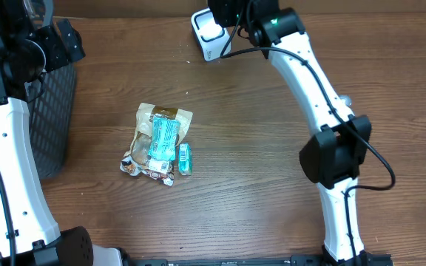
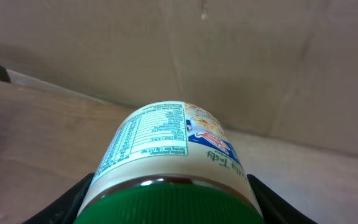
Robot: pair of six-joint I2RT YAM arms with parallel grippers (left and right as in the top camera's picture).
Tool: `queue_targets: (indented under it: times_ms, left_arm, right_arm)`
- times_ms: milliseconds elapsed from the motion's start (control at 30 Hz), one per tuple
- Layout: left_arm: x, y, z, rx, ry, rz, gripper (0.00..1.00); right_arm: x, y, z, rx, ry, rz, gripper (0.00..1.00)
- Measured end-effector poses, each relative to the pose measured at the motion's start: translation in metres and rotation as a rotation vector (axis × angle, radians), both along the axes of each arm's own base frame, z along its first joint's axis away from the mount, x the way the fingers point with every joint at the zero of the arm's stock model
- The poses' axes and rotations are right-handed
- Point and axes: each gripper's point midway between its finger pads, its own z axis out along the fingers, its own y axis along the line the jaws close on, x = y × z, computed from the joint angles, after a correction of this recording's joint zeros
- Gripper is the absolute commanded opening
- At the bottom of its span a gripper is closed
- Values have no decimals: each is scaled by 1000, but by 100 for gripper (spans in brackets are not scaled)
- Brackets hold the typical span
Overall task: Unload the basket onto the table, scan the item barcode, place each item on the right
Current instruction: 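Carry the jar to the white scanner and hold it there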
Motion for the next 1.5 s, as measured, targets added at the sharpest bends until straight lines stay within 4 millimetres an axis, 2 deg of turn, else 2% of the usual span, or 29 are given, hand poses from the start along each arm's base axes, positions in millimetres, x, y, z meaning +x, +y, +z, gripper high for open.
queue_targets:
  times_ms: [367,667,767,1200,1500]
  left_arm:
    - [0,0,0,1,0,0,100]
    - [0,0,0,0,0,0,99]
    - [0,0,0,0,0,0,100]
    - [0,0,0,1,0,0,100]
    - [0,0,0,0,0,1,100]
  right_arm:
    - [36,14,-15,21,-138,12,4]
    - [57,22,-55,29,-168,13,4]
    - [60,23,-66,29,-165,14,4]
    - [67,26,-94,28,-164,13,4]
    - [68,27,-93,31,-171,14,4]
